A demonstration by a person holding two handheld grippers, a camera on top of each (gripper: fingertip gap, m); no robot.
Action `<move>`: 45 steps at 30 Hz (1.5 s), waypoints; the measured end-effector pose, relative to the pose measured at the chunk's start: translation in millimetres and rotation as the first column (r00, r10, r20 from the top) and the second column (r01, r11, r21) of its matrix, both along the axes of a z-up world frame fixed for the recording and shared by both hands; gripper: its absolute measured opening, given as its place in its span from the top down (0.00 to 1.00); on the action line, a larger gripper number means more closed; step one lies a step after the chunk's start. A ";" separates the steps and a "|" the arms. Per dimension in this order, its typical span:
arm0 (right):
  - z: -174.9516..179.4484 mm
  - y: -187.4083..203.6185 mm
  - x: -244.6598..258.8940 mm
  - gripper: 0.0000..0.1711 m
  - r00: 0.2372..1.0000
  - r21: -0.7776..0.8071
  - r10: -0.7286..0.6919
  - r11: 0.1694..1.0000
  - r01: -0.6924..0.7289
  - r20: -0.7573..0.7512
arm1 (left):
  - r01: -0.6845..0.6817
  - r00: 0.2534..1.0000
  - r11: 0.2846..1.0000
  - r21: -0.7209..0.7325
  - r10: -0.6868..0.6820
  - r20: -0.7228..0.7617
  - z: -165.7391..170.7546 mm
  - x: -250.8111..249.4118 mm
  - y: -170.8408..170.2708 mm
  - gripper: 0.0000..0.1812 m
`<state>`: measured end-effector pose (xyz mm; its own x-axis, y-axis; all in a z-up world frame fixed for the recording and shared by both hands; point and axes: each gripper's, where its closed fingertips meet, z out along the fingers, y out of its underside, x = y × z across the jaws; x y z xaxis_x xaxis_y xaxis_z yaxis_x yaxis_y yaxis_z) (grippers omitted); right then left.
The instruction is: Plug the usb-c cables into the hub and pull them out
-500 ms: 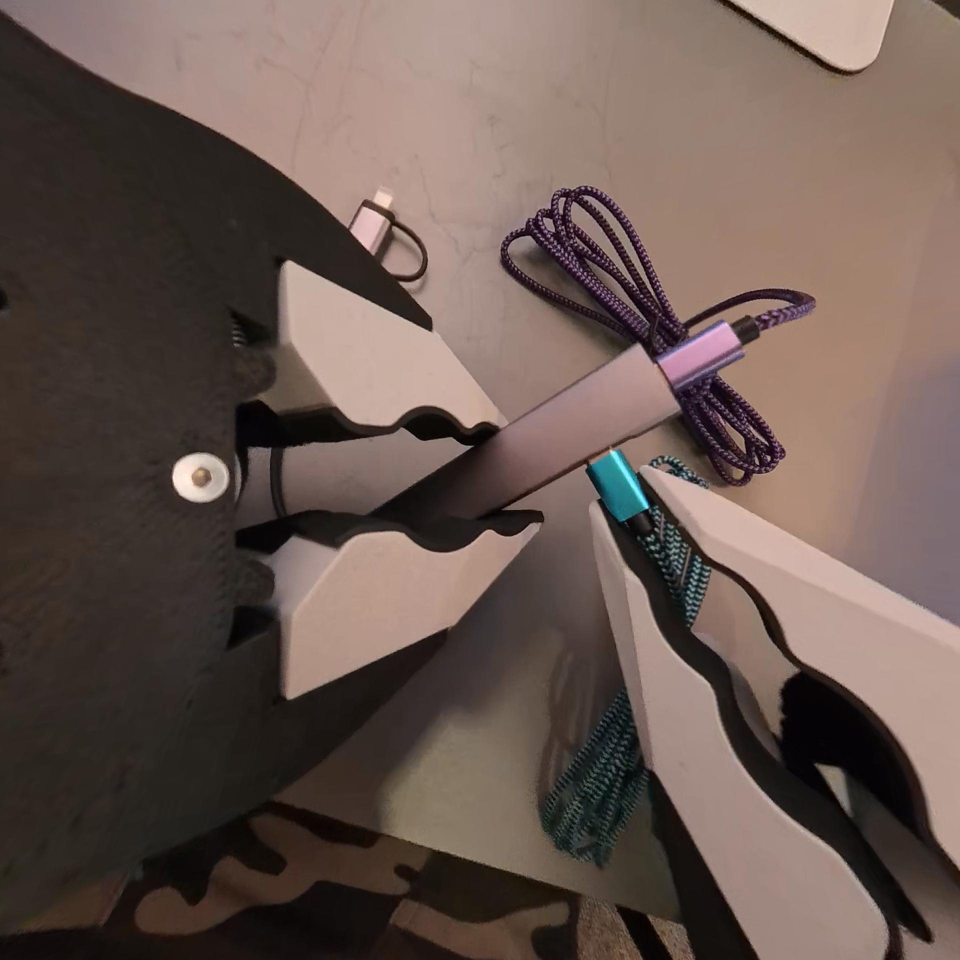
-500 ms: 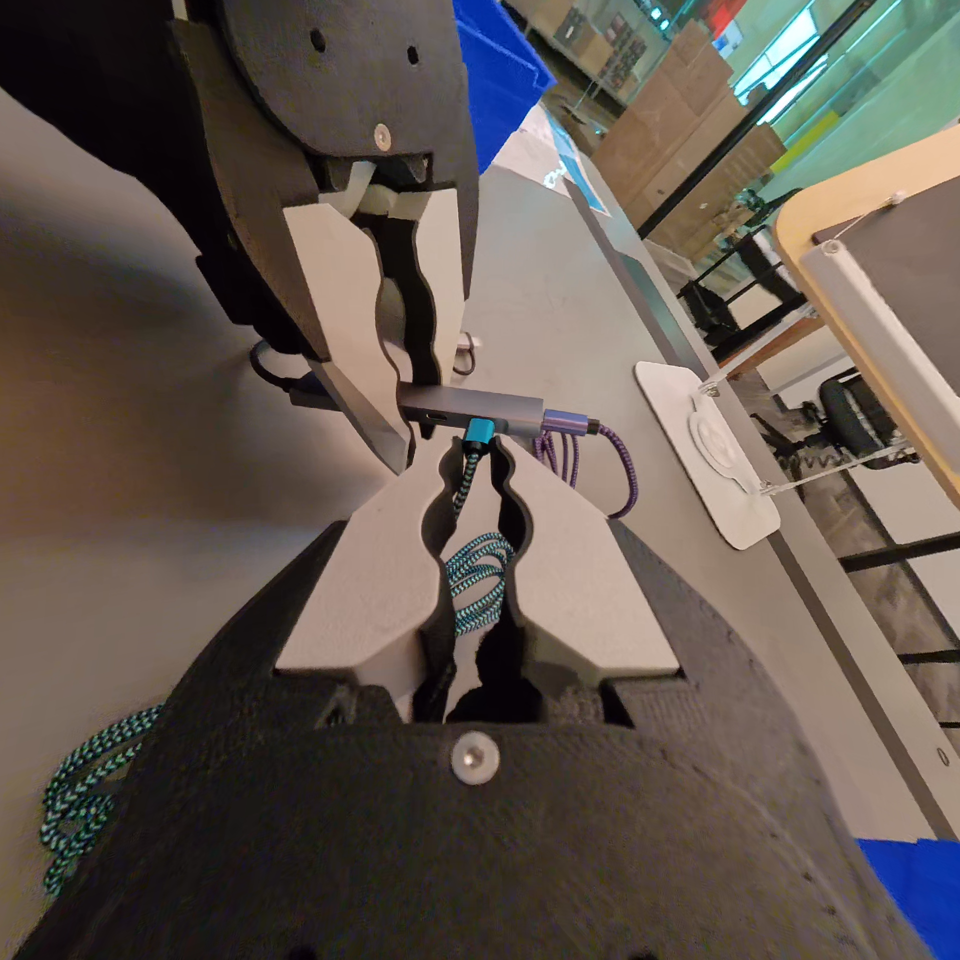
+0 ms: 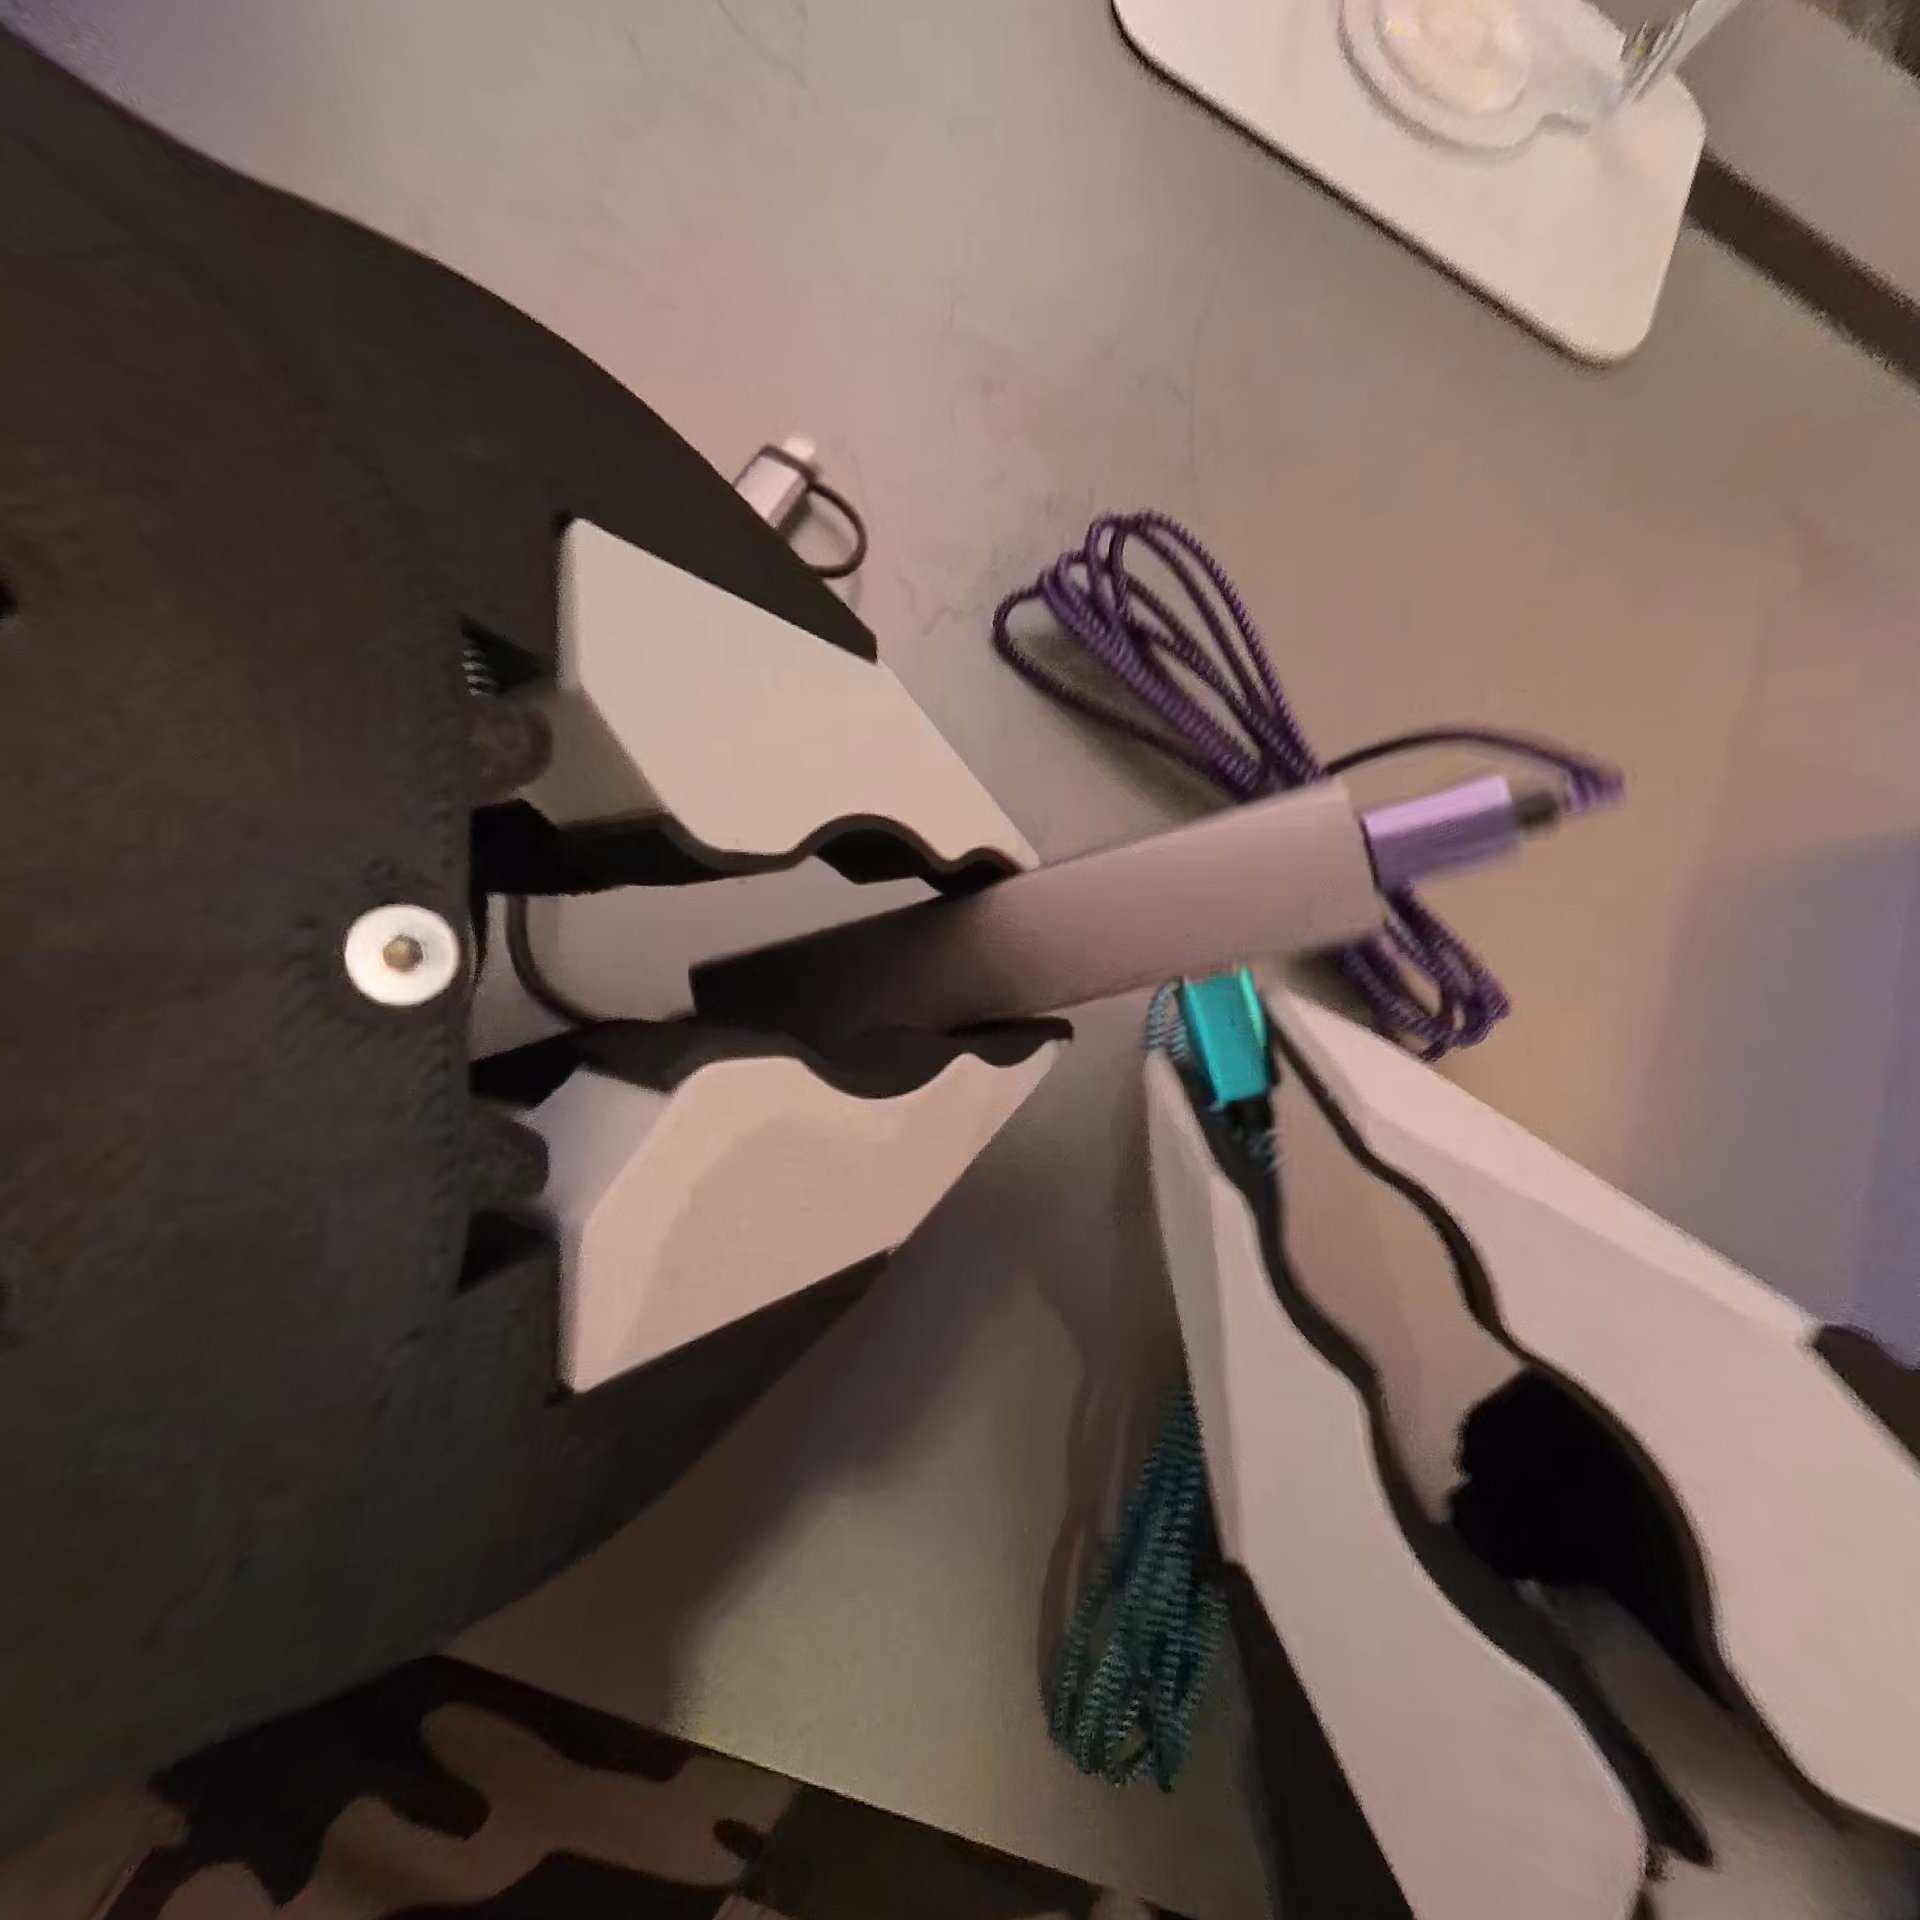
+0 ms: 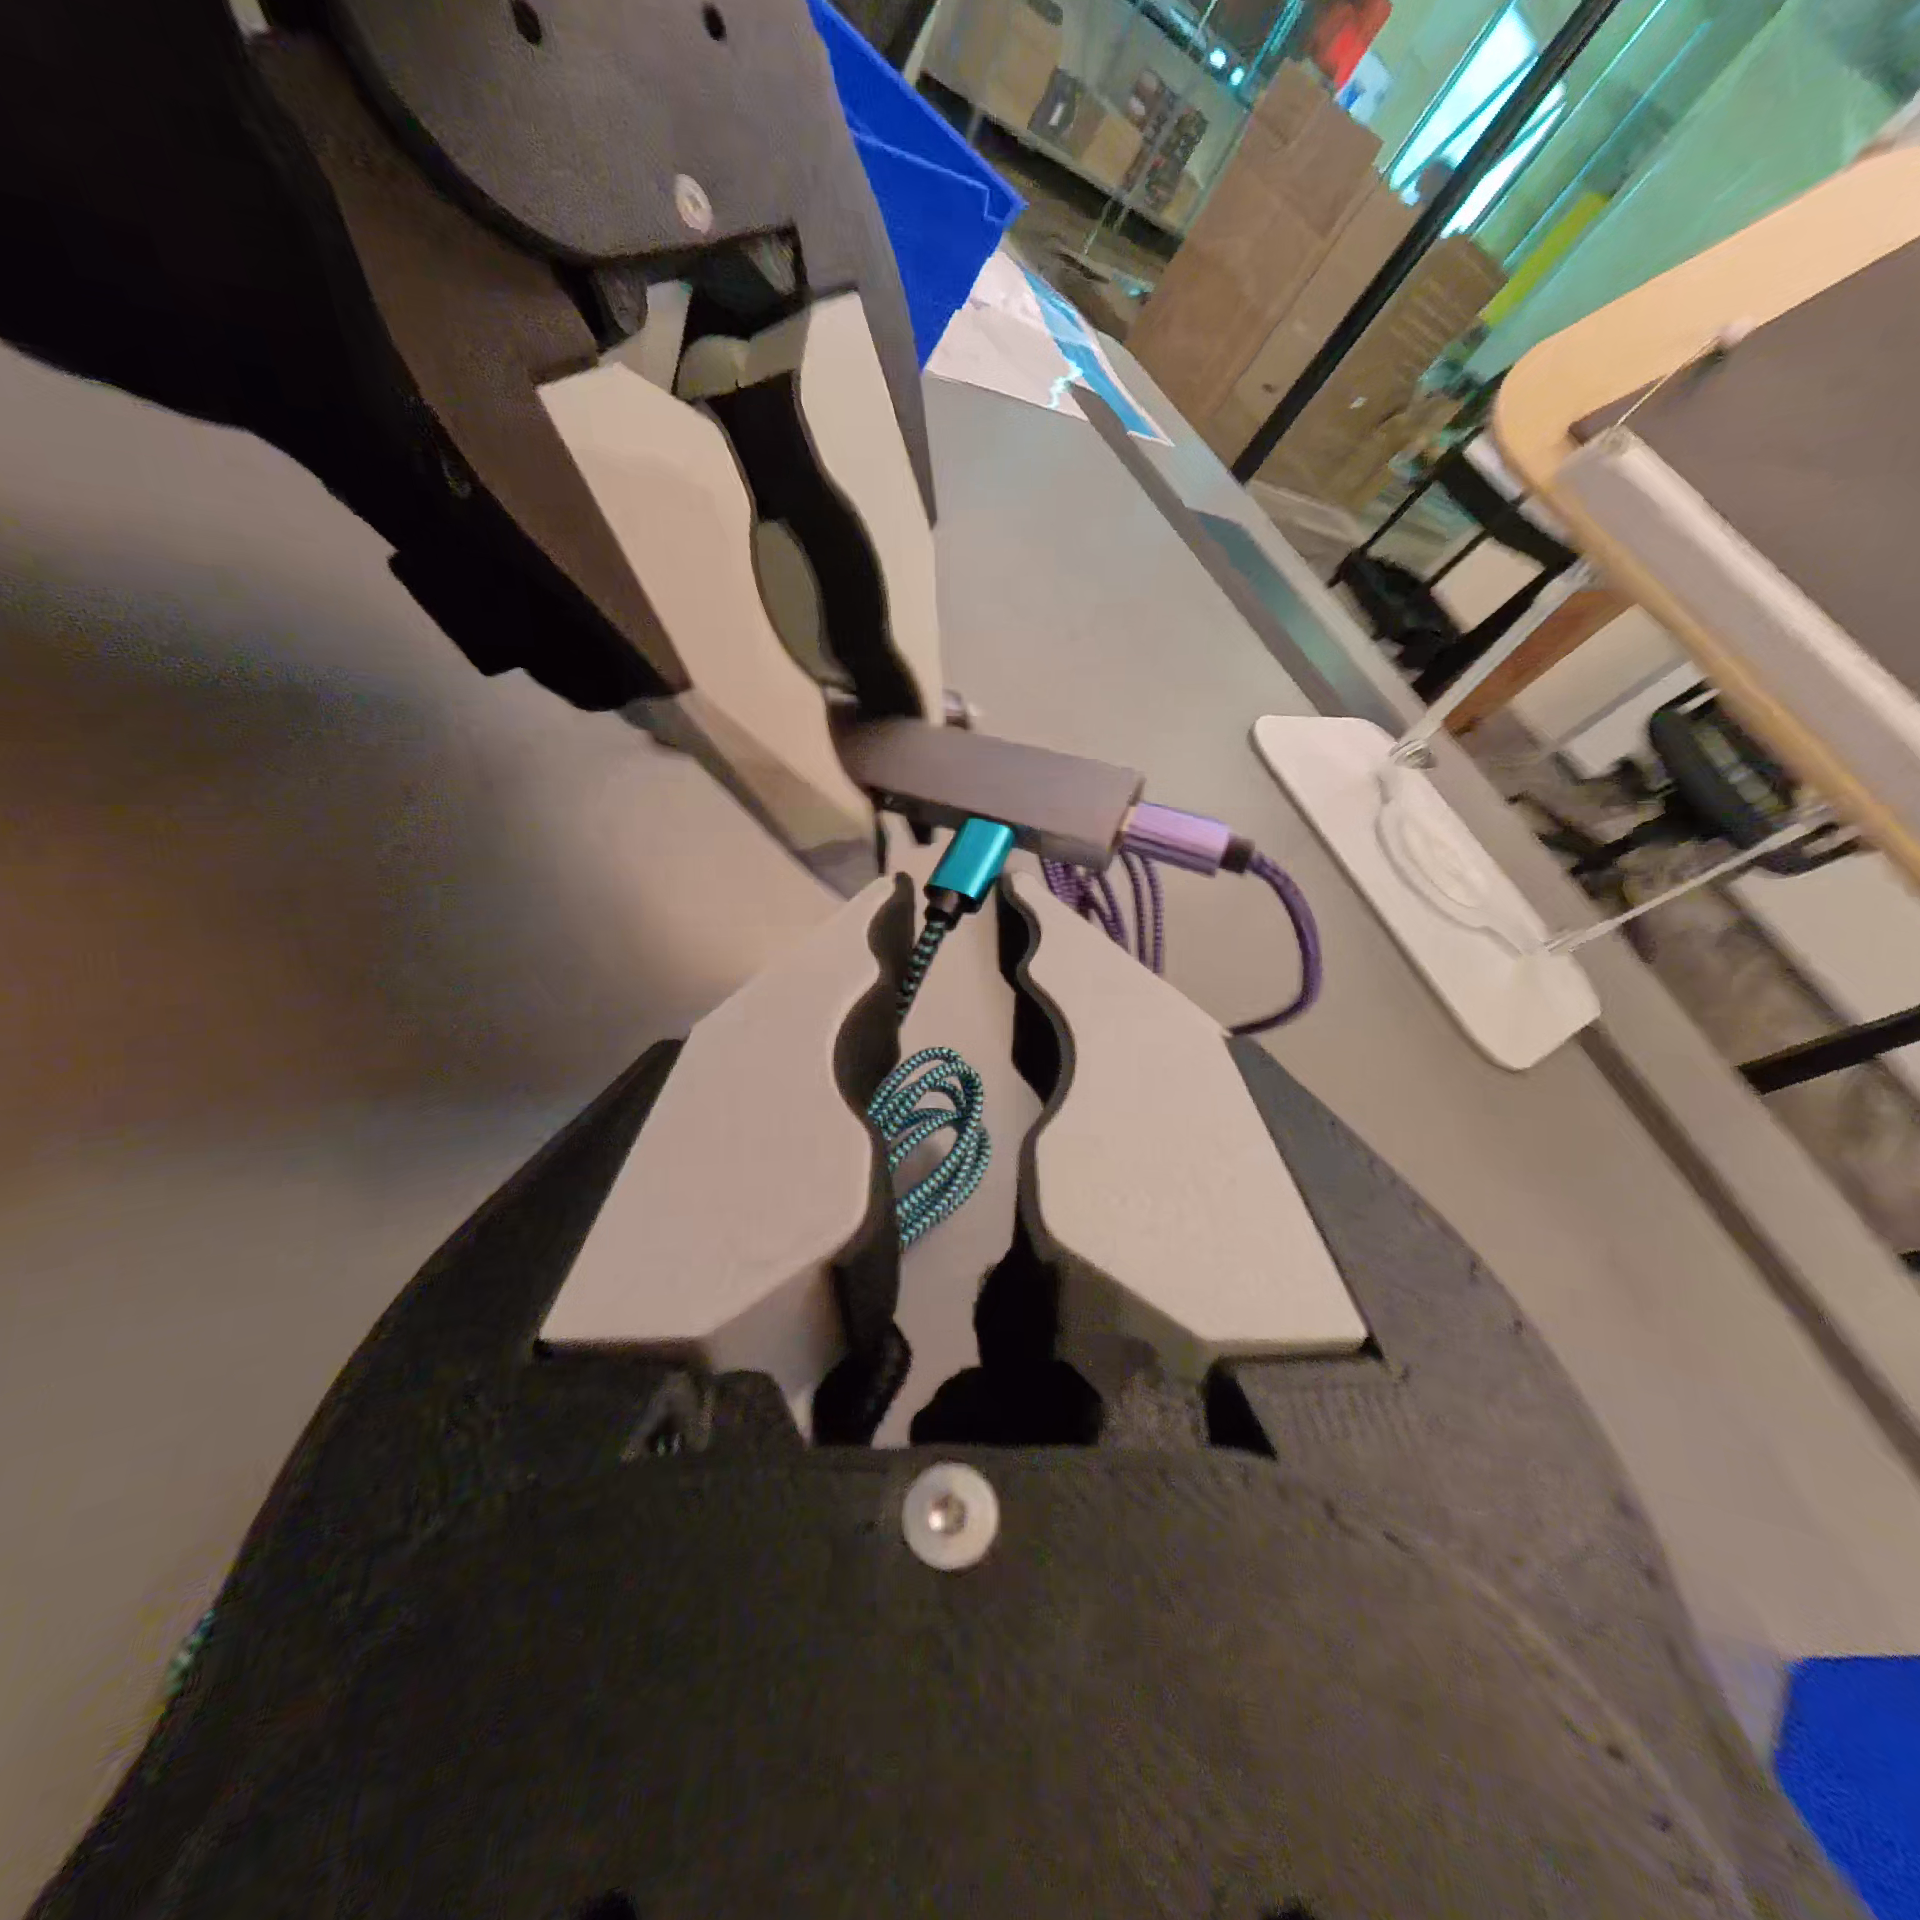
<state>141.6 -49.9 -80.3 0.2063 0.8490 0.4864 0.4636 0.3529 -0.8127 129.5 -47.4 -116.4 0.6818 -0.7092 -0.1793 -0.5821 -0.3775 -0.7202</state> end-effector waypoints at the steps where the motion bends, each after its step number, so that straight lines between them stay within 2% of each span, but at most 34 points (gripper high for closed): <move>1: 3.8 0.4 0.5 0.92 0.999 -0.049 -0.005 0.999 0.004 -0.033 | -0.021 0.999 0.999 0.028 0.020 0.027 8.7 -2.0 3.0 0.89; 3: 22.1 0.4 3.4 0.86 0.985 -0.190 -0.014 0.982 -0.019 -0.173 | -0.050 0.999 0.996 0.080 0.050 0.003 19.2 -8.2 7.2 0.89; 5: 34.6 0.5 4.7 0.80 0.962 -0.397 -0.024 0.913 -0.090 -0.273 | -0.033 0.999 0.992 0.120 0.033 -0.002 25.8 -4.5 5.9 0.89; 8: 40.7 4.8 3.9 0.80 0.941 -0.603 -0.052 0.779 -0.171 -0.334 | -0.044 0.996 0.980 0.195 0.057 -0.062 30.6 -3.8 8.1 0.89; 9: 43.2 6.7 4.7 0.83 0.936 -0.636 -0.061 0.748 -0.187 -0.347 | -0.044 0.996 0.975 0.218 0.059 -0.065 31.9 -3.4 8.5 0.89; 11: 44.3 12.6 6.7 0.78 0.939 -0.666 -0.096 0.729 -0.159 -0.329 | -0.075 0.995 0.965 0.250 0.089 -0.044 35.9 -6.3 10.1 0.89; 14: 42.0 6.4 7.3 0.78 0.954 -0.679 -0.096 0.722 -0.130 -0.284 | -0.093 0.995 0.954 0.286 0.100 -0.012 42.3 -7.5 10.8 0.89; 17: 39.6 5.6 1.2 0.78 0.937 -0.763 -0.123 0.620 -0.185 -0.327 | -0.084 0.996 0.942 0.325 0.080 0.025 51.2 -2.5 8.9 0.89; 18: 46.9 6.8 -2.1 0.81 0.911 -0.771 -0.129 0.586 -0.249 -0.392 | -0.056 0.998 0.940 0.337 0.052 0.019 52.4 2.5 6.8 0.89; 20: 61.9 9.6 -5.8 0.95 0.853 -0.743 -0.119 0.561 -0.365 -0.508 | -0.002 1.000 0.933 0.360 -0.005 0.021 54.1 14.5 1.9 0.89; 22: 64.1 11.0 -7.2 0.96 0.847 -0.734 -0.082 0.548 -0.402 -0.526 | -0.019 0.999 0.935 0.354 0.005 0.039 55.4 15.0 3.3 0.89; 25: 75.1 17.7 -6.4 0.97 0.872 -0.703 -0.058 0.618 -0.351 -0.486 | -0.052 0.995 0.924 0.380 0.017 0.094 67.8 10.5 6.9 0.86; 27: 93.9 26.7 0.0 0.97 0.889 -0.662 -0.049 0.687 -0.300 -0.454 | -0.107 0.984 0.901 0.421 0.036 0.173 87.2 1.2 6.6 0.74; 29: 117.3 38.9 11.0 0.97 0.911 -0.624 -0.043 0.742 -0.246 -0.410 | -0.156 0.964 0.888 0.433 0.042 0.261 98.8 -10.7 5.3 0.71; 33: 181.5 84.1 48.4 0.97 0.926 -0.476 -0.097 0.874 -0.096 -0.364 | -0.198 0.939 0.914 0.353 0.073 0.337 77.4 -26.7 6.6 0.72; 36: 233.7 128.9 88.9 0.97 0.911 -0.377 -0.178 0.926 0.027 -0.373 | -0.205 0.926 0.926 0.316 0.079 0.368 58.8 -26.5 6.6 0.73; 41: 289.8 196.6 162.9 0.97 0.900 -0.176 -0.307 0.949 0.263 -0.310 | -0.196 0.926 0.931 0.307 0.073 0.370 42.1 -21.2 8.2 0.74; 45: 286.1 238.4 211.9 0.97 0.878 -0.142 -0.388 0.922 0.361 -0.281 | -0.180 0.927 0.936 0.302 0.059 0.370 39.3 -17.8 8.9 0.75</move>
